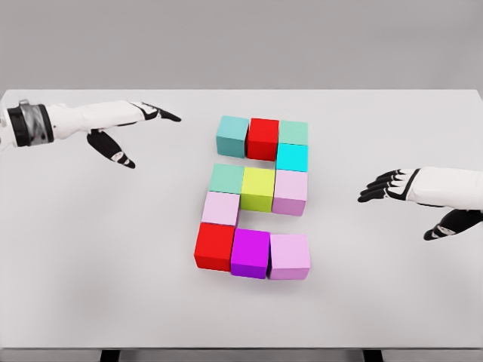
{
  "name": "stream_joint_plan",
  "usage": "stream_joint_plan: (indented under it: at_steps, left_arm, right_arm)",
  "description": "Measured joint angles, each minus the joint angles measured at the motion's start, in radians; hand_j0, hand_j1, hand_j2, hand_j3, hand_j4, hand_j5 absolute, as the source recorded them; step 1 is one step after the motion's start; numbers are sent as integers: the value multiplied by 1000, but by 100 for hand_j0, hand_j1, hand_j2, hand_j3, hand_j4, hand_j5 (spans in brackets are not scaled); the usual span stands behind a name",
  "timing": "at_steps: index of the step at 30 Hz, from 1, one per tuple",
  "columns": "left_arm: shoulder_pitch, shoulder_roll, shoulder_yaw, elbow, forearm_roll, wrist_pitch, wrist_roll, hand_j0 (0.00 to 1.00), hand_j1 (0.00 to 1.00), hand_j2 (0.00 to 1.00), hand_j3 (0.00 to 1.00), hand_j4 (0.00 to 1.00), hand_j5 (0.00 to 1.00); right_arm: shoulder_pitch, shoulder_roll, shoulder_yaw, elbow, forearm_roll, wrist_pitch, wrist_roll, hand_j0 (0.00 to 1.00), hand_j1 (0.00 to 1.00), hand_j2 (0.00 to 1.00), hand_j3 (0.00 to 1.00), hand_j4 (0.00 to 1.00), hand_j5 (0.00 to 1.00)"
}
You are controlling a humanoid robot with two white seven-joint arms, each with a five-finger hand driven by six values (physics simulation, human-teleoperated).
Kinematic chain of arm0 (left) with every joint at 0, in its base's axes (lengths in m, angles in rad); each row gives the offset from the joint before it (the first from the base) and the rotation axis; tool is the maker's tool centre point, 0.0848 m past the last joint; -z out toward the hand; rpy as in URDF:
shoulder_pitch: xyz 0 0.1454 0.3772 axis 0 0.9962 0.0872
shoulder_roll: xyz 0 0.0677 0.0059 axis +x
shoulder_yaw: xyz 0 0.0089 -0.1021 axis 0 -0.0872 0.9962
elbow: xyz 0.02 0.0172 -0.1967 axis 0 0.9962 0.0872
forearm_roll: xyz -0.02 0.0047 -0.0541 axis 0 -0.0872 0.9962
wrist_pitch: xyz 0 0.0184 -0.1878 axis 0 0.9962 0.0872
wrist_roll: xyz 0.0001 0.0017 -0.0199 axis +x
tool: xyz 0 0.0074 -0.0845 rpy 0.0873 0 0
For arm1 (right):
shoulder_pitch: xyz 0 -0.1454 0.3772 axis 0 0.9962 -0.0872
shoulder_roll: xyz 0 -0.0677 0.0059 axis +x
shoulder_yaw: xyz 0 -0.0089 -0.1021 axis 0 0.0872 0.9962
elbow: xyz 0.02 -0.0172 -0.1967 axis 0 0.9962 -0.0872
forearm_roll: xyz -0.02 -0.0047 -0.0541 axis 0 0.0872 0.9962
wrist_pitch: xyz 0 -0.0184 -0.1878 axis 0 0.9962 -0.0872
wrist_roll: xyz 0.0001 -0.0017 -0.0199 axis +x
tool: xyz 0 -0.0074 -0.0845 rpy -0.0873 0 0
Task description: Assemble the squares on the desktop into the number 2
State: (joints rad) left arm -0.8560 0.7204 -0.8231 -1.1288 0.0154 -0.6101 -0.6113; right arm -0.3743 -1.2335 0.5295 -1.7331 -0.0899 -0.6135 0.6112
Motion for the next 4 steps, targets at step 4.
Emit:
stream_joint_plan:
  at_steps: [4]
  left_arm:
    - [41, 49, -3, -29, 22, -3, 0, 100, 100, 100, 100, 100, 100]
  right_arm:
    - [-2, 2, 0, 0, 0, 0, 0, 100, 100, 100, 100, 100, 100]
